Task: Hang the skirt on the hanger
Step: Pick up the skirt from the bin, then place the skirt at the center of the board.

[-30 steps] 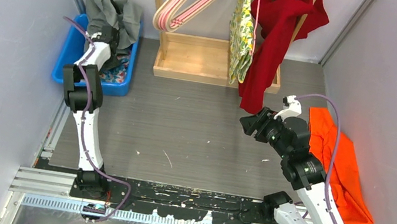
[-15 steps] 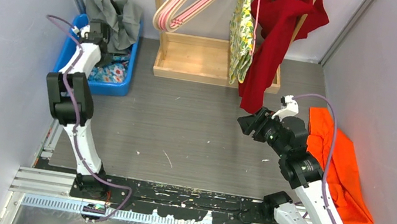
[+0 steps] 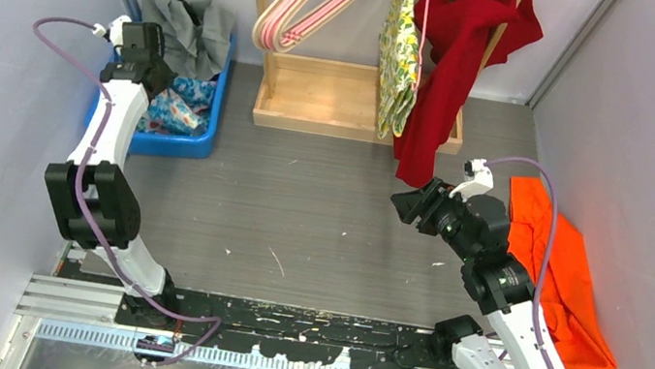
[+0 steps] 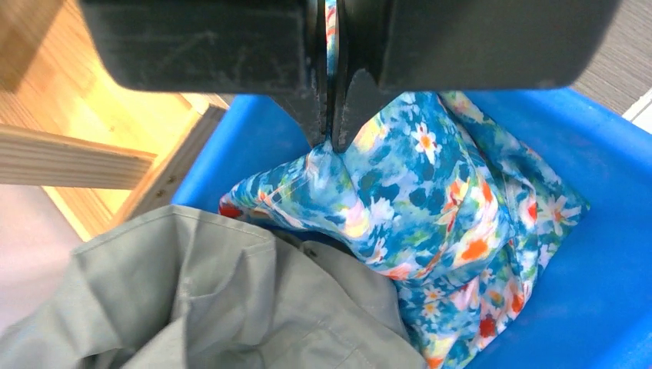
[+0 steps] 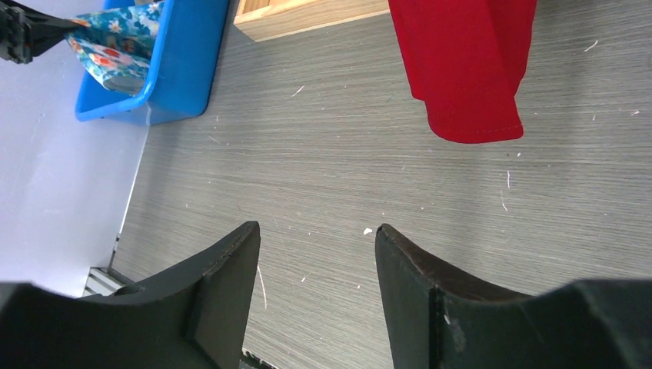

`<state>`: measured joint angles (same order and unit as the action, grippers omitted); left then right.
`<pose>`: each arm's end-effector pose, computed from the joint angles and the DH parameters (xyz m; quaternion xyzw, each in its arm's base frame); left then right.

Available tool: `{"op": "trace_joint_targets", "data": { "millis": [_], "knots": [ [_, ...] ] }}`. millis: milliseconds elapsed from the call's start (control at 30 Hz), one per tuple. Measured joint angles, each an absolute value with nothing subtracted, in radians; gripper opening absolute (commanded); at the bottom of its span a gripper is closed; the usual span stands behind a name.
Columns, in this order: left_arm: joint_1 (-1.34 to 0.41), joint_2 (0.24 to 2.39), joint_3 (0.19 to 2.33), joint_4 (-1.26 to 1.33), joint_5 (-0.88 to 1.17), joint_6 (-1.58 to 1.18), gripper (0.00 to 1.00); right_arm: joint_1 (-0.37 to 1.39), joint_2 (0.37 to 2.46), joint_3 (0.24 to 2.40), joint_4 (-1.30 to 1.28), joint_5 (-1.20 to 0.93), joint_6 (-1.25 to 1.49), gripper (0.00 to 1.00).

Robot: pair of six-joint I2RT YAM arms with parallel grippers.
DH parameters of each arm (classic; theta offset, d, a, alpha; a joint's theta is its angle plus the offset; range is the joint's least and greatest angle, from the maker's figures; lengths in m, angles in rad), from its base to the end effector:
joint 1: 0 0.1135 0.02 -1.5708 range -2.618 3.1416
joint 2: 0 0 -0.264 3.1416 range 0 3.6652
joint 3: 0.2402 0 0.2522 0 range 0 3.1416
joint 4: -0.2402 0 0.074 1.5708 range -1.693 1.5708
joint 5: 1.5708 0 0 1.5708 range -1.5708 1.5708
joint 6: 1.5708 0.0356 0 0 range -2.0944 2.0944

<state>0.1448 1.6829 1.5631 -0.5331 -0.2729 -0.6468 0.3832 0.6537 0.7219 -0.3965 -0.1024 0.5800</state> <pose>0.3805 0.0652 0.3404 -0.3980 0.7963 0.0091 0.4554 0.1417 0.0611 0.3153 0.0501 0.8111 0.3061 0.4959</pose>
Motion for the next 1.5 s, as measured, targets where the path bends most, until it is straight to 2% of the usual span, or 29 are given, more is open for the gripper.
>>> {"op": "trace_joint_targets", "data": {
  "millis": [233,400,533,733,1033,1267,1367,1500],
  "knots": [
    [0.144,1.604,1.633,-0.581,-0.197,-0.646,0.0,0.383,0.651,0.722,-0.397,-0.11,0.587,0.61],
    [0.144,1.571,1.816,-0.67,-0.081,-0.643,0.0,0.383,0.629,0.722,-0.401,-0.11,0.59,0.62],
    [0.144,1.529,1.985,-0.738,0.052,-0.649,0.01,0.383,0.607,0.734,-0.43,-0.11,0.59,0.62],
    [0.144,1.453,2.128,-0.784,0.285,-0.706,0.03,0.383,0.543,0.78,-0.508,-0.101,0.59,0.63],
    [0.144,1.363,2.175,-0.782,0.601,-0.846,0.05,0.383,0.435,0.904,-0.647,-0.059,0.578,0.63],
    [0.143,1.226,2.054,-0.683,0.751,-0.984,0.06,0.383,0.371,0.967,-0.758,-0.033,0.578,0.63],
    [0.141,1.119,1.895,-0.627,0.791,-1.013,0.06,0.383,0.355,0.982,-0.792,-0.028,0.579,0.63],
    [0.093,0.956,1.573,-0.559,0.805,-1.021,0.07,0.383,0.347,0.979,-0.813,-0.029,0.583,0.63]
  ]
}}
